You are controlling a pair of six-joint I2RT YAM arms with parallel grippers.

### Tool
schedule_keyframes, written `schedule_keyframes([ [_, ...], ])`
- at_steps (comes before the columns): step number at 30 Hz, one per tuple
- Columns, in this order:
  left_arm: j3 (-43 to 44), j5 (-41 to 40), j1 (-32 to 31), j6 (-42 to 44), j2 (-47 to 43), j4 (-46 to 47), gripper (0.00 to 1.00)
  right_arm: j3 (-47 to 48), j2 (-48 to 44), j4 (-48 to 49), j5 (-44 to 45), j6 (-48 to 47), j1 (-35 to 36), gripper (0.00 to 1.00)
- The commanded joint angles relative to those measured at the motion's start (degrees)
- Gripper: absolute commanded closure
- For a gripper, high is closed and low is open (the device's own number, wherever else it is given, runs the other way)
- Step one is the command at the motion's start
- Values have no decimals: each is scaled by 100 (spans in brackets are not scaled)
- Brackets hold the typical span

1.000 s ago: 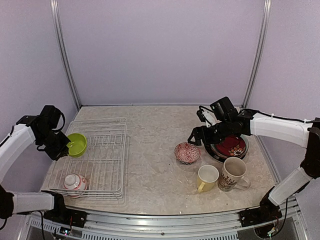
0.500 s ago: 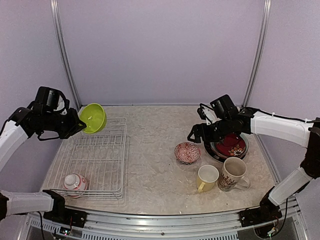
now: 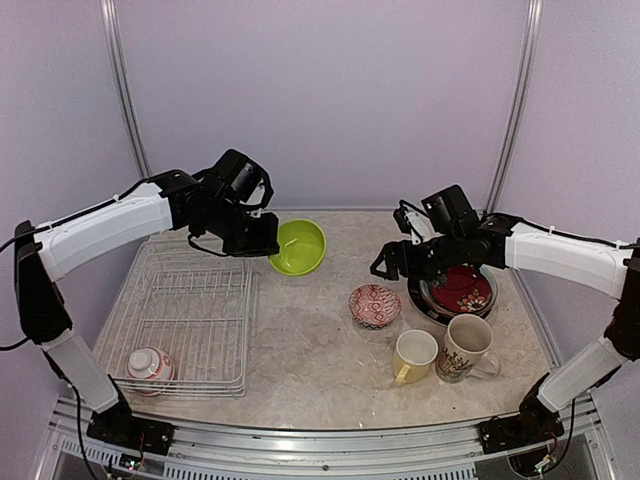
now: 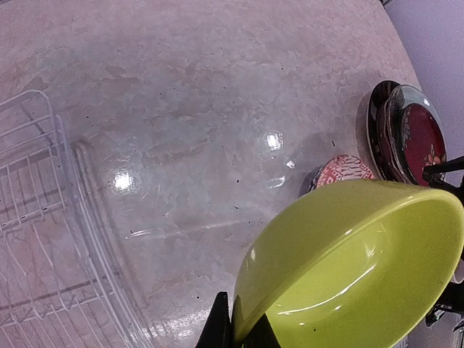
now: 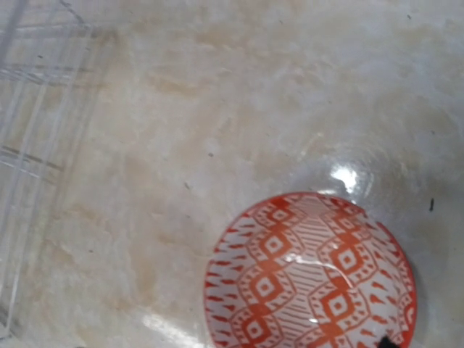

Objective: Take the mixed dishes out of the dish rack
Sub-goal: Pass from the left arm to the right

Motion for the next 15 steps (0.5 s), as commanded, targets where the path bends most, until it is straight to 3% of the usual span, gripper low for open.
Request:
schedule_keyframes([
  [1, 967, -479, -505, 549, 906, -604, 100, 154, -264, 137, -55, 89, 99, 17],
  [6, 1959, -837, -919, 897, 1950, -1241, 100, 156, -269, 166, -18, 132, 176, 17],
  [15, 2560, -601, -1174, 1138, 2495, -1385, 100, 471, 206, -56, 235, 84, 394, 26],
])
